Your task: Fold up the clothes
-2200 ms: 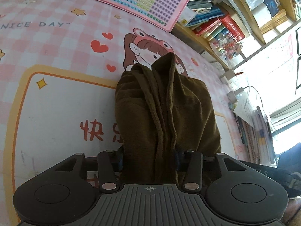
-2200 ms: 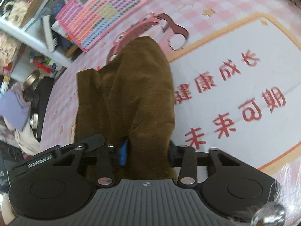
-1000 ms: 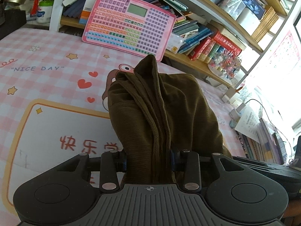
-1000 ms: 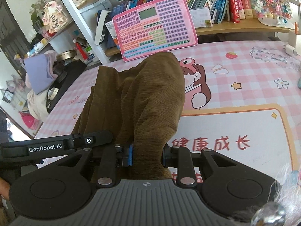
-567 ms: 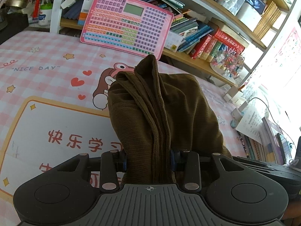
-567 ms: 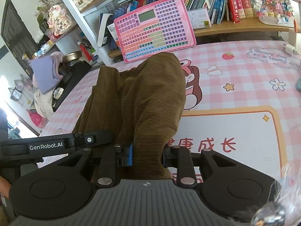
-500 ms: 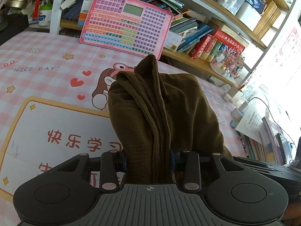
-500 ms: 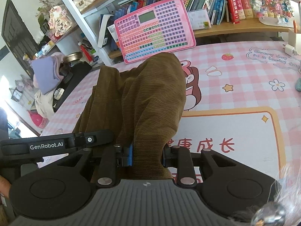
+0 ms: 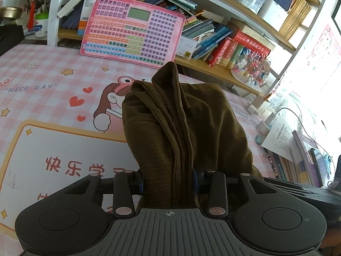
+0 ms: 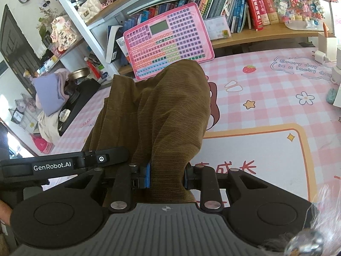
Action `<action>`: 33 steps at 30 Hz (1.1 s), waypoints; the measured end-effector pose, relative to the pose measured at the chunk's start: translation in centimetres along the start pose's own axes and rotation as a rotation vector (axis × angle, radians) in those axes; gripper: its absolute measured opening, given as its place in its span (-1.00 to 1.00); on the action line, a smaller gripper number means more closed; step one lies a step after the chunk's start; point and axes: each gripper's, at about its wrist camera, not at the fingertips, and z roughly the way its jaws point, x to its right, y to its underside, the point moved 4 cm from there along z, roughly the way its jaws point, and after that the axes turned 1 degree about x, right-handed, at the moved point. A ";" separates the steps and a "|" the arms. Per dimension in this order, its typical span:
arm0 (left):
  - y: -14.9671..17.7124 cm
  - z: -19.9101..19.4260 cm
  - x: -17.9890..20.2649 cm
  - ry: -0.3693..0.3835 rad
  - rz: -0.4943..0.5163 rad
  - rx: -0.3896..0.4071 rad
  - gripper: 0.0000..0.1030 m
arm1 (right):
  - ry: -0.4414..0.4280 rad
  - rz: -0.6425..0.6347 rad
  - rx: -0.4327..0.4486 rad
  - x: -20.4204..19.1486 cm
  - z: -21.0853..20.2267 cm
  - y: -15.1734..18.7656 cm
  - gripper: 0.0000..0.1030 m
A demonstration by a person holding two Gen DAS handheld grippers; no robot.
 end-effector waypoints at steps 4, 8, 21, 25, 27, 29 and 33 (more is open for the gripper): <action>-0.6 0.2 -0.8 0.025 -0.006 0.001 -0.28 | 0.016 0.006 0.010 -0.6 0.4 -0.3 -0.52; -1.4 0.5 -2.3 0.050 -0.006 -0.006 -0.28 | 0.042 0.011 0.013 -1.6 1.4 -0.5 -0.52; -5.3 2.1 -9.5 0.168 -0.014 -0.066 -0.28 | 0.140 0.049 0.027 -6.8 6.5 -1.7 -0.52; -6.7 2.8 -11.8 0.188 -0.014 -0.074 -0.28 | 0.159 0.048 0.032 -8.4 8.6 -2.4 -0.52; -7.7 3.2 -13.0 0.197 -0.012 -0.073 -0.28 | 0.164 0.048 0.035 -9.1 9.7 -3.0 -0.52; -8.8 3.8 -14.1 0.204 -0.013 -0.070 -0.29 | 0.167 0.039 0.039 -9.7 11.1 -3.9 -0.52; -11.4 5.1 -16.2 0.210 -0.021 -0.054 -0.29 | 0.168 0.013 0.049 -11.0 13.8 -6.0 -0.52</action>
